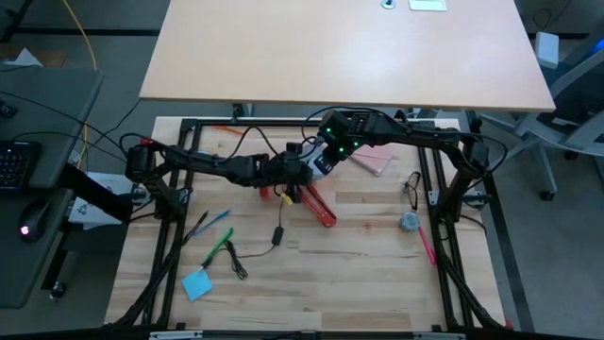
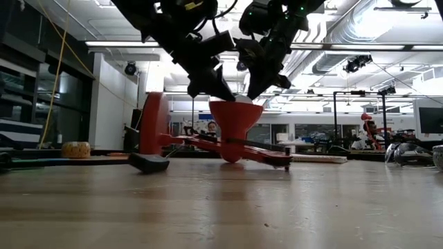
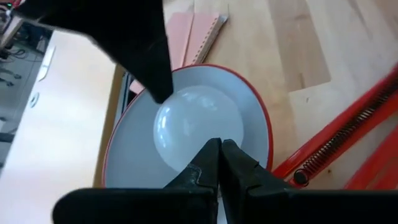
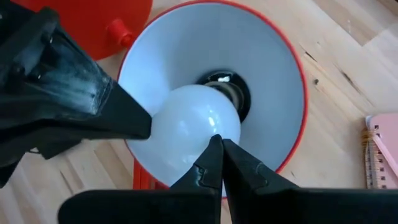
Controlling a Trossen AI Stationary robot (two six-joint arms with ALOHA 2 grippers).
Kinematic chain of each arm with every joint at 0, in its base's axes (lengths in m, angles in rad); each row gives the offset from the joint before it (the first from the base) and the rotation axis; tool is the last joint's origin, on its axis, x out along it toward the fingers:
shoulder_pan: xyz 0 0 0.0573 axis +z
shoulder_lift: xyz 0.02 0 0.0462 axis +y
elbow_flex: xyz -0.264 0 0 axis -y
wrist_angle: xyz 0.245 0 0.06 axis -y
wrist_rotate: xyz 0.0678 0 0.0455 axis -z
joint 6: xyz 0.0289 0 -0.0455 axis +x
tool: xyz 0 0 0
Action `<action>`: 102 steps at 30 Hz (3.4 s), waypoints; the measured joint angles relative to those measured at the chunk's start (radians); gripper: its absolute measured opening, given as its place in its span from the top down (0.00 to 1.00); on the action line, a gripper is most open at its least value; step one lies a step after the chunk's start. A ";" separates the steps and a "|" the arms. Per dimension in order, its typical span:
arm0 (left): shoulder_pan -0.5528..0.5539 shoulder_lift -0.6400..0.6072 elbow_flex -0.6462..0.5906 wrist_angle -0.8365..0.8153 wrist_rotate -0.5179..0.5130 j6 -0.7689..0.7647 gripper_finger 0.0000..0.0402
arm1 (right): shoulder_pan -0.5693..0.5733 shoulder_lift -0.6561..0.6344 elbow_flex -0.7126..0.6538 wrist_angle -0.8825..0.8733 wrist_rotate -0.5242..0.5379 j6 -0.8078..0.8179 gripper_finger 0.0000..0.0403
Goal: Screw lightbulb
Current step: Insert the white lightbulb into the red lamp
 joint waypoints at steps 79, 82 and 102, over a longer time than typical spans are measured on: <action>0.139 0.069 0.002 0.276 0.011 -0.124 1.00 | -0.186 -0.185 0.002 0.138 0.062 0.065 1.00; 0.122 0.066 0.002 0.271 0.008 -0.124 1.00 | -0.186 -0.185 0.002 0.138 0.062 0.064 1.00; 0.112 0.060 0.002 0.230 -0.051 -0.114 1.00 | -0.189 -0.185 0.002 0.133 0.063 0.047 1.00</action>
